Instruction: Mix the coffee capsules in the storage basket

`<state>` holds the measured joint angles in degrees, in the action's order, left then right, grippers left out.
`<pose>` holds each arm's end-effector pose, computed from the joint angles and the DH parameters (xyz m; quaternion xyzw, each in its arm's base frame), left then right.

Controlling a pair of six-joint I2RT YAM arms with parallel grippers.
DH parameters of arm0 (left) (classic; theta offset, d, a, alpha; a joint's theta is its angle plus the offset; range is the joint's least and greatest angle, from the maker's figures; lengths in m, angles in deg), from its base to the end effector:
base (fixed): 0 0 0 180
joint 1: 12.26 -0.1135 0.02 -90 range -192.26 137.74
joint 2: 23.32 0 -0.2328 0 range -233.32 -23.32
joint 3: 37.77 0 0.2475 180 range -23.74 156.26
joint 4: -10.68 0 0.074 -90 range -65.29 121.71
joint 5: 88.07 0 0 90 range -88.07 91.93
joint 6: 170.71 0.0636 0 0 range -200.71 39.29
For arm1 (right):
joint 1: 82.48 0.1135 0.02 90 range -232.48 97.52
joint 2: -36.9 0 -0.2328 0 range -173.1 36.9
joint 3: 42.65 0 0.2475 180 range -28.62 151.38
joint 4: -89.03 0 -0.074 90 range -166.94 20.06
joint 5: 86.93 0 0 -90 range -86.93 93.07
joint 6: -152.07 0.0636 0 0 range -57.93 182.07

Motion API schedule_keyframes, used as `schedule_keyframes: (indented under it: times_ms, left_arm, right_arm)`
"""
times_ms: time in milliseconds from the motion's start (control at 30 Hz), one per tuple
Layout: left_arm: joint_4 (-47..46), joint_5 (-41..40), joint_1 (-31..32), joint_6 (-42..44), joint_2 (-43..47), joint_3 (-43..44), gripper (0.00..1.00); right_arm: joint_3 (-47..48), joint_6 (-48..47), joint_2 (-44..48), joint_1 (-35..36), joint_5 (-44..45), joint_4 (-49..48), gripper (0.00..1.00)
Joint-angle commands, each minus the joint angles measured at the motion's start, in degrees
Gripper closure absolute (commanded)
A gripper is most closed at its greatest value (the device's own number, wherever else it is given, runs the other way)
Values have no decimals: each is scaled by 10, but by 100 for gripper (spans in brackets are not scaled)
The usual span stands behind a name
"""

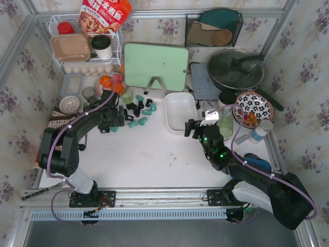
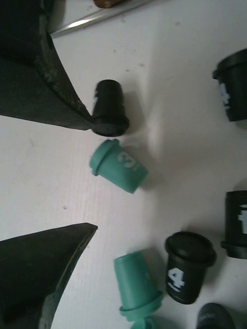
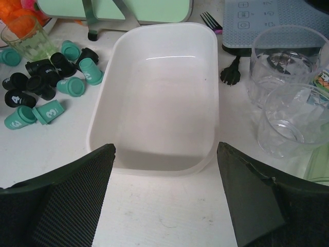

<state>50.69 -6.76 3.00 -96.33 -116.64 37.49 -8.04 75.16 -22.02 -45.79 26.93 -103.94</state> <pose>0.3317 -0.0805 0.1530 -0.0238 0.9586 -0.0028 0.2838 0.2198 0.1317 0.1850 -0.0265 0.7676 0.1159 0.6298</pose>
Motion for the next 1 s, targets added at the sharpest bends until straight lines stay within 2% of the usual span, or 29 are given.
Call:
schedule_keyframes:
  times_ms: [0, 67, 467, 833, 967]
  left_arm:
    - [-3, 47, -16, 13, -33, 26, 28]
    - [3, 47, -17, 12, -48, 36, 33]
    - [28, 22, -19, 8, -90, 62, 36]
    - [78, 39, -18, -11, -134, 100, 44]
    - [80, 46, -17, -14, -138, 99, 51]
  right_arm:
    - [3, -3, -1, 1, -5, -27, 12]
    - [3, -4, 0, 0, -6, -27, 12]
    - [3, -5, -2, 0, -12, -28, 12]
    - [3, -6, -3, 0, -15, -29, 12]
    - [3, -6, -2, 0, -16, -28, 12]
